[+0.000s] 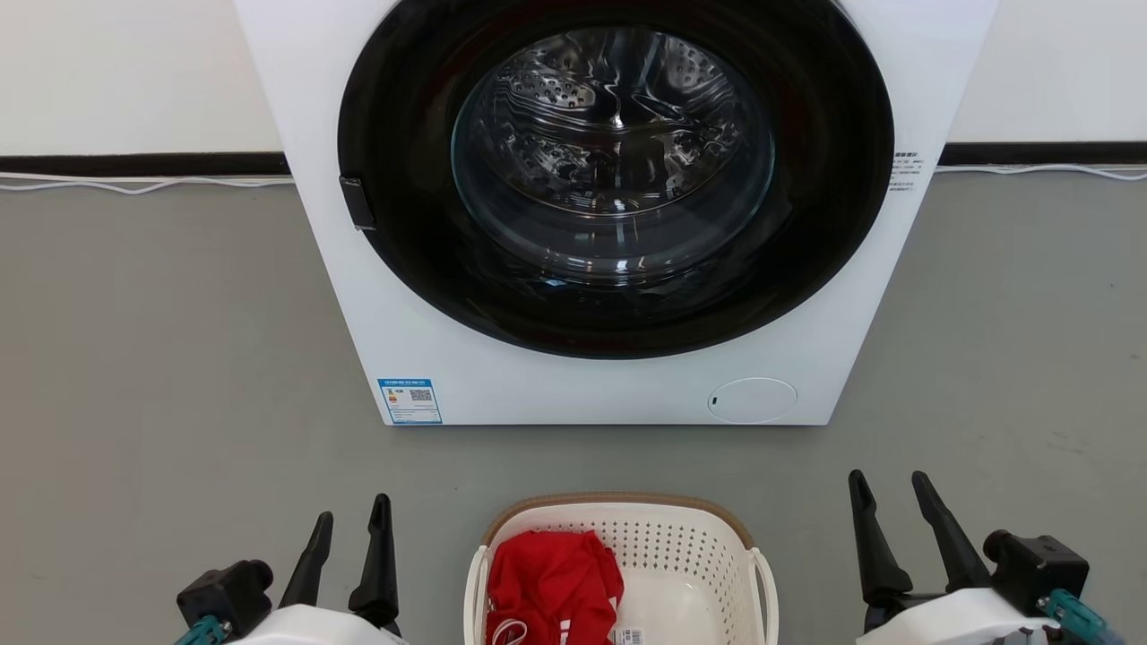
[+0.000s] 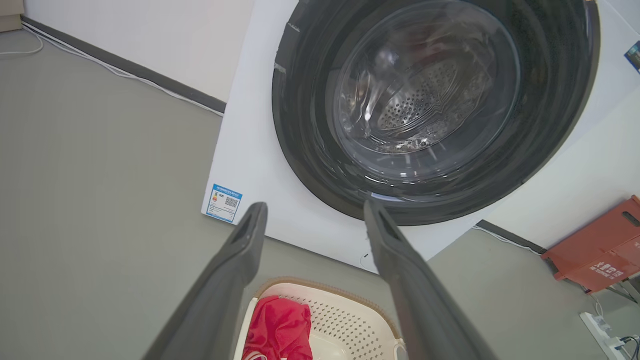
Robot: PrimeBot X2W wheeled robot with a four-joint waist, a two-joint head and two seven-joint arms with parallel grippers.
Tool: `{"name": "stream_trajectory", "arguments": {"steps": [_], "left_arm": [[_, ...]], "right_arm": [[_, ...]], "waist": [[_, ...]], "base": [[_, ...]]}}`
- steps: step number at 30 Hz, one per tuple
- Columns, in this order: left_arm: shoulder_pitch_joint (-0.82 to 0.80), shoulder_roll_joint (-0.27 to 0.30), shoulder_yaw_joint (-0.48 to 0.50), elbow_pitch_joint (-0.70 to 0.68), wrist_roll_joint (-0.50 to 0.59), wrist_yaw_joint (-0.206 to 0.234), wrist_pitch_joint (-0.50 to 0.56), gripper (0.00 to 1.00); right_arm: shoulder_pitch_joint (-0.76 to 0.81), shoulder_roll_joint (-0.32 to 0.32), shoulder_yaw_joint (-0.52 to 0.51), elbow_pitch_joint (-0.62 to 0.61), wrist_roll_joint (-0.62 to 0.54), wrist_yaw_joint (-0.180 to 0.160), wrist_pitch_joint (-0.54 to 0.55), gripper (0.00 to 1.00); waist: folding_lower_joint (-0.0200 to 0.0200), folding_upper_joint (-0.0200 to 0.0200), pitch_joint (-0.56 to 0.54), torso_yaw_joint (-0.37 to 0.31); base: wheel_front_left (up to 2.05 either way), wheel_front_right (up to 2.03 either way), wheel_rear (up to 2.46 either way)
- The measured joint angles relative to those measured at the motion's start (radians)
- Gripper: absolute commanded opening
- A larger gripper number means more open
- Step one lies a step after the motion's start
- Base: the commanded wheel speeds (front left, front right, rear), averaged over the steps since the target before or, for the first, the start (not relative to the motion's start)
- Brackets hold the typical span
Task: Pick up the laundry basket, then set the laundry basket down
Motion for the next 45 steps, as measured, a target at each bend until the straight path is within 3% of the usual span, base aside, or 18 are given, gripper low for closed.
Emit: {"name": "stream_trajectory", "arguments": {"steps": [27,45], "left_arm": [[0.020,0.005,-0.028,-0.022,0.312,0.017,-0.077,1.00],[0.021,0.005,-0.029,-0.019,0.318,0.017,-0.077,1.00]], "right_arm": [[0.018,-0.002,0.000,0.009,-0.284,0.001,-0.074,1.00],[0.025,-0.002,-0.002,0.023,-0.290,0.001,-0.081,1.00]], "waist": [[0.0000,0.0000,0.001,-0.004],[0.0000,0.0000,0.009,-0.004]], "base": [[0.00,0.00,0.00],[0.00,0.00,0.00]]}}
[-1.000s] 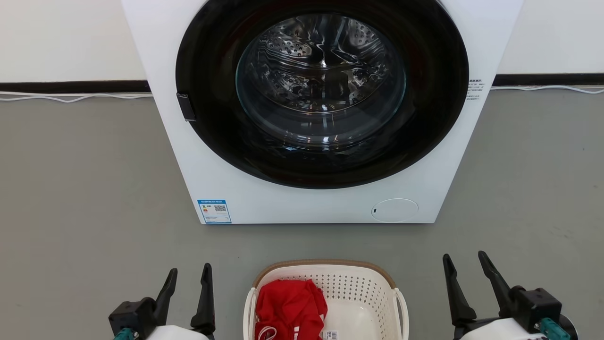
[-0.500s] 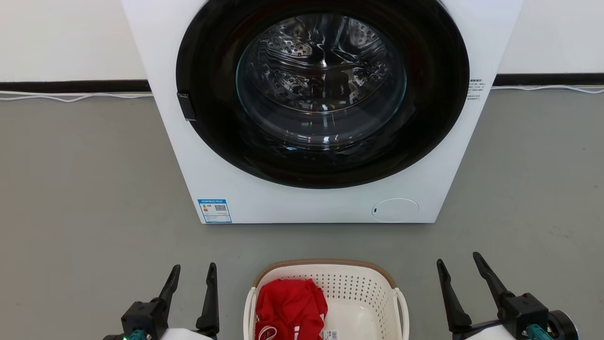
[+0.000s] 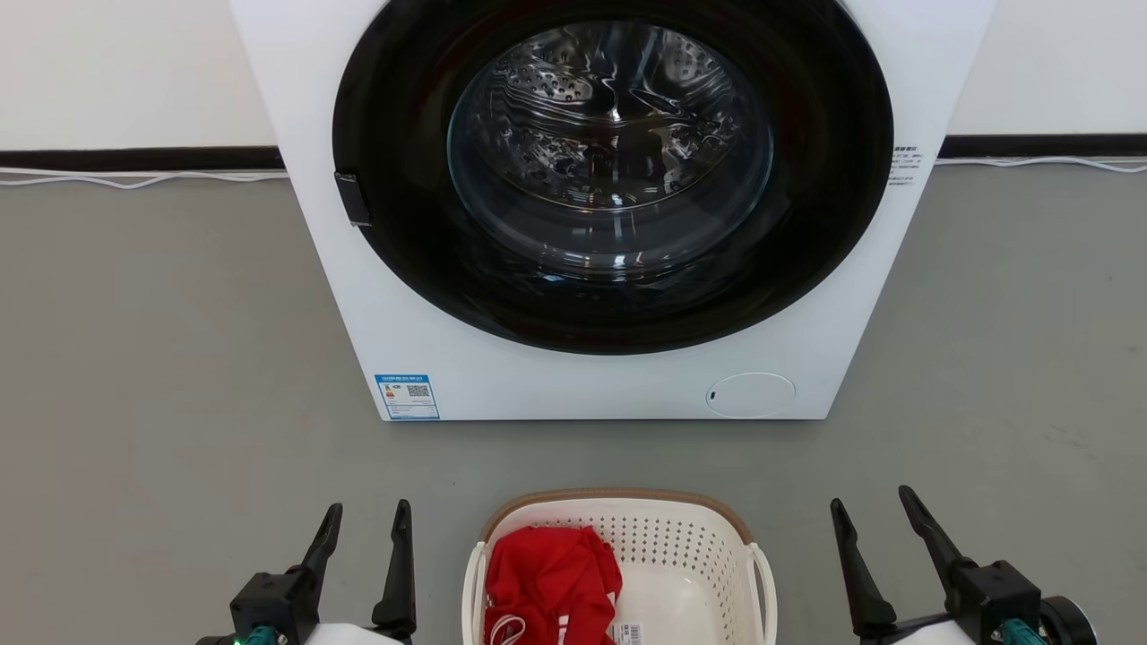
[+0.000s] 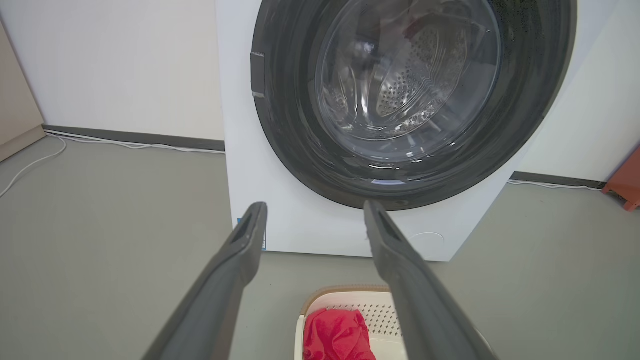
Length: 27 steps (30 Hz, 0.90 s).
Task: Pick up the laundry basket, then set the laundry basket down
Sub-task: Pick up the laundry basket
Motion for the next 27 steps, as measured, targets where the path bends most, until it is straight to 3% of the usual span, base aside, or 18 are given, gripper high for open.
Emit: {"name": "stream_trajectory", "arguments": {"steps": [17,27], "left_arm": [[-0.015,0.001,-0.025,0.044,-0.042,-0.002,0.000,1.00],[-0.140,0.000,-0.084,0.199,-0.086,-0.034,-0.003,1.00]], "right_arm": [[-0.027,0.000,-0.023,0.043,0.044,0.000,0.000,1.00],[-0.154,-0.002,-0.047,0.234,0.039,0.000,0.000,1.00]], "waist": [[0.0000,0.0000,0.062,0.007],[0.0000,0.0000,0.168,0.011]], "base": [[0.00,0.00,0.00],[0.00,0.00,0.00]]}}
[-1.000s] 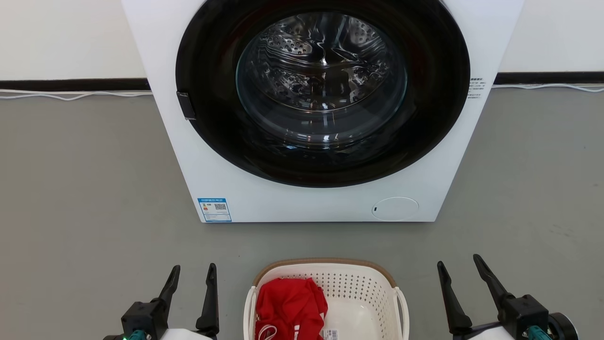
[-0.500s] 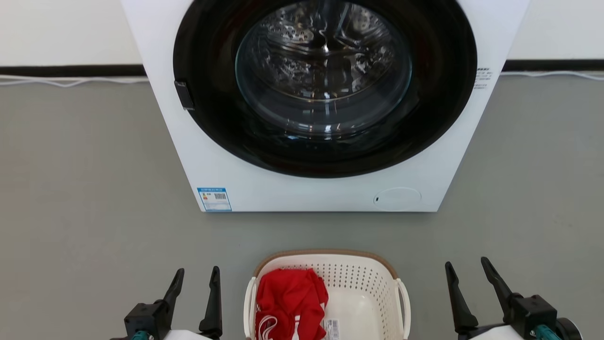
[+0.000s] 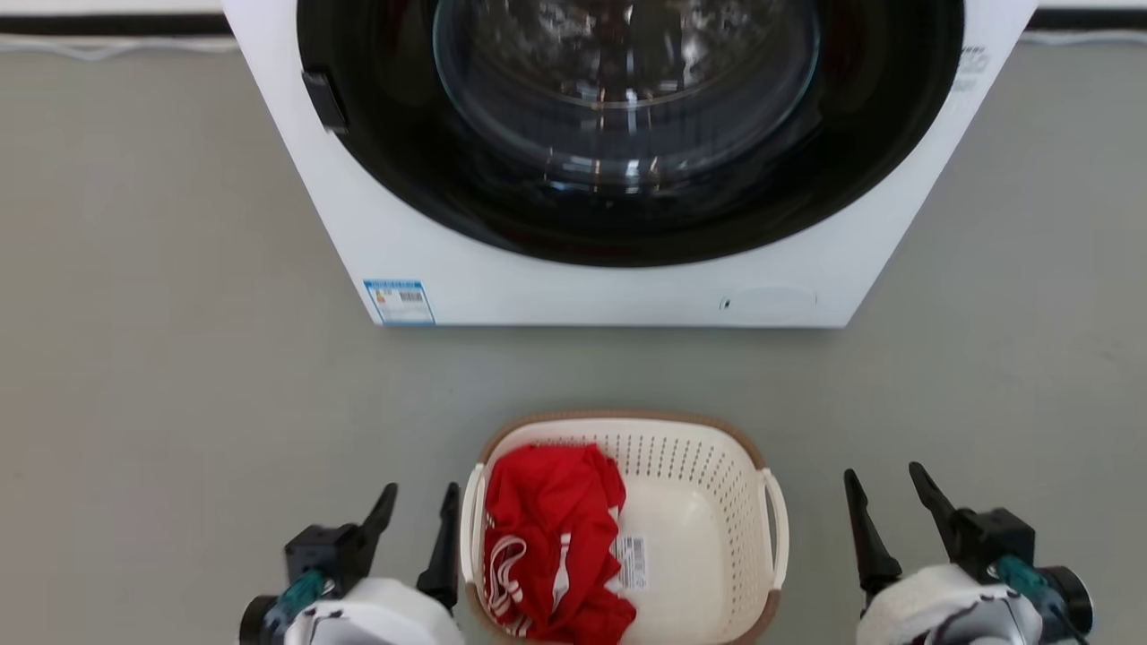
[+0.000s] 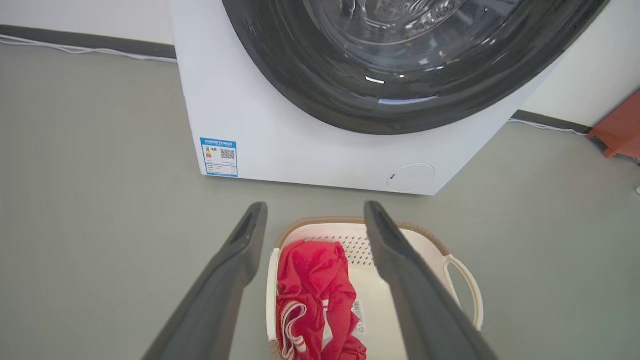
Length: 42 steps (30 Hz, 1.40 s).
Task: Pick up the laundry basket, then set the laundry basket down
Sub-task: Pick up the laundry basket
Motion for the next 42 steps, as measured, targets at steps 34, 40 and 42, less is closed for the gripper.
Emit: {"name": "stream_trajectory", "arguments": {"steps": [34,40,42], "left_arm": [[-0.601,-0.012,-0.242,0.654,-0.171,-0.047,-0.001,1.00],[-0.646,-0.013,-0.273,0.703,-0.188,-0.047,-0.001,1.00],[-0.655,-0.013,-0.281,0.712,-0.194,-0.047,-0.001,1.00]], "right_arm": [[-0.464,-0.013,-0.074,0.461,-0.168,0.000,0.050,1.00],[-0.514,-0.016,-0.057,0.506,-0.172,0.000,0.050,1.00],[-0.530,-0.016,-0.048,0.521,-0.170,0.000,0.049,1.00]], "waist": [[0.0000,0.0000,0.431,0.011],[0.0000,0.0000,0.479,0.013],[0.0000,0.0000,0.491,0.013]], "base": [[0.00,0.00,0.00],[0.00,0.00,0.00],[0.00,0.00,0.00]]}}
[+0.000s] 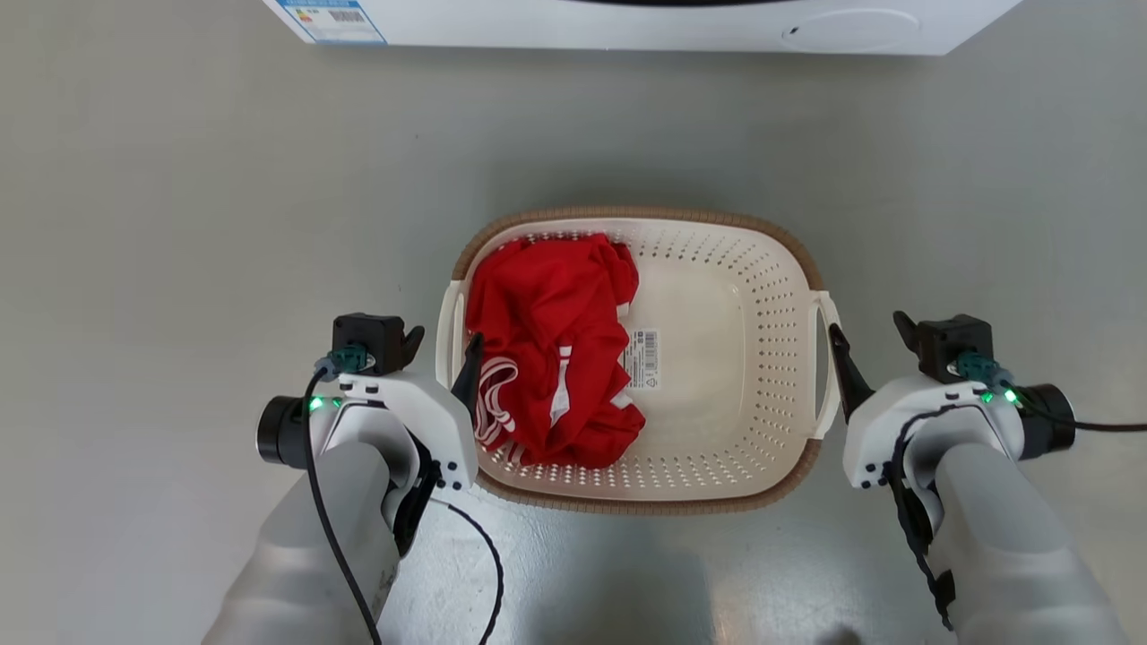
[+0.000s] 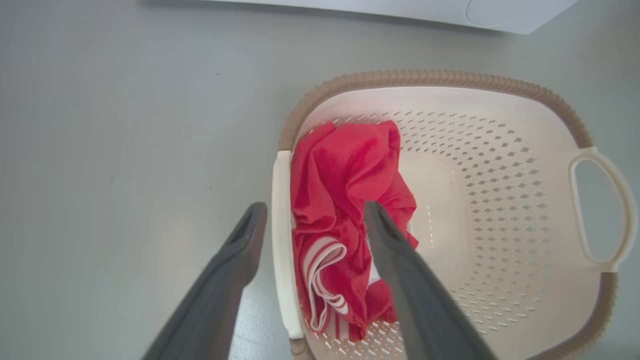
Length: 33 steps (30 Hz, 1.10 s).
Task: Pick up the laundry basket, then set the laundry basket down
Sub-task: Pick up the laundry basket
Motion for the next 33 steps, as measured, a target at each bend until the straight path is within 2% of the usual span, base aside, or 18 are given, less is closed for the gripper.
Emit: {"name": "stream_trajectory", "arguments": {"steps": [17,33], "left_arm": [[-0.085,-0.002,-0.030,0.074,-0.060,0.013,0.000,1.00],[-0.116,-0.003,-0.060,0.115,-0.063,0.013,0.001,1.00]], "right_arm": [[-0.105,-0.003,0.054,0.105,0.047,0.000,-0.006,1.00],[-0.133,-0.005,0.090,0.162,0.072,0.000,-0.031,1.00]], "waist": [[0.0000,0.0000,0.084,-0.001],[0.0000,0.0000,0.143,-0.010]], "base": [[0.00,0.00,0.00],[0.00,0.00,0.00]]}}
